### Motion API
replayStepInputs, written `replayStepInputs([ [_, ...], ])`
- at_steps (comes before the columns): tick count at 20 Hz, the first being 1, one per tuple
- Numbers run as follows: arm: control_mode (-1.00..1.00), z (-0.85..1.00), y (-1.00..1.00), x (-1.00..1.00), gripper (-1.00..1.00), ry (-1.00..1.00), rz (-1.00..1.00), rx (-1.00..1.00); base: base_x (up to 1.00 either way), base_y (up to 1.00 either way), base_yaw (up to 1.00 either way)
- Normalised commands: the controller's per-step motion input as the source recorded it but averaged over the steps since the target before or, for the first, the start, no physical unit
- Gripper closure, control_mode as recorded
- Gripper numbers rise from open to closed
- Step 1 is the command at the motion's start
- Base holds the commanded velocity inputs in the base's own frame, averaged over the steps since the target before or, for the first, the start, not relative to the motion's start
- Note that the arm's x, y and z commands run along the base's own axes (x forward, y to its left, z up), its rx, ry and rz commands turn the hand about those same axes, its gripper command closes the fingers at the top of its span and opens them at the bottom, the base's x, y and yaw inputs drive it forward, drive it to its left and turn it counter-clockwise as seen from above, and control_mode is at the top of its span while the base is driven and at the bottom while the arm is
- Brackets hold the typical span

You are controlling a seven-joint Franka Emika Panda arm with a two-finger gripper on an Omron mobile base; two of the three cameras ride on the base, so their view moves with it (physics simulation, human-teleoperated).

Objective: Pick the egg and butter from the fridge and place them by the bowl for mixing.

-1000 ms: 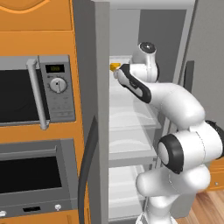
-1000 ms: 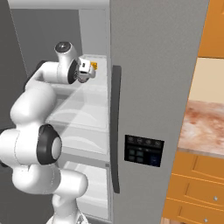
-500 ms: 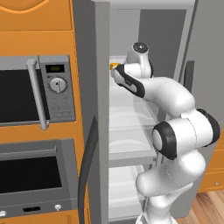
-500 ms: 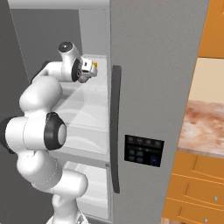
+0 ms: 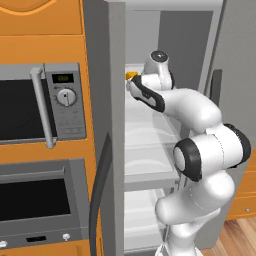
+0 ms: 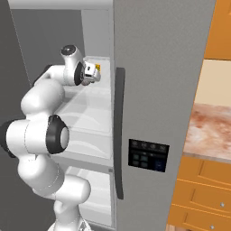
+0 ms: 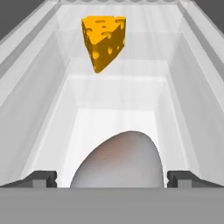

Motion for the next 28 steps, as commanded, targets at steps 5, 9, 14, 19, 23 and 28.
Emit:
replayStepInputs([
  [5, -1.0, -0.09, 0.0, 0.0, 1.0, 0.02, 0.0, -0.01, 0.0, 0.0, 0.0],
  [9, -1.0, 0.15, 0.0, -0.13, 1.0, -0.13, 0.0, 0.0, 0.0, 0.0, 0.0],
  [14, -1.0, 0.83, 0.0, -0.56, 1.0, -0.55, 0.0, -0.03, 0.0, 0.0, 0.0],
  [19, -1.0, 0.99, 0.0, -1.0, 1.0, -0.41, -0.02, 0.0, 0.0, 0.0, 0.0],
  [23, -1.0, 0.69, 0.0, -1.0, 1.0, -0.21, -0.01, 0.04, 0.0, 0.0, 0.0],
  [28, -1.0, 0.17, 0.0, -1.0, 1.0, 0.04, 0.0, 0.05, 0.0, 0.0, 0.0],
])
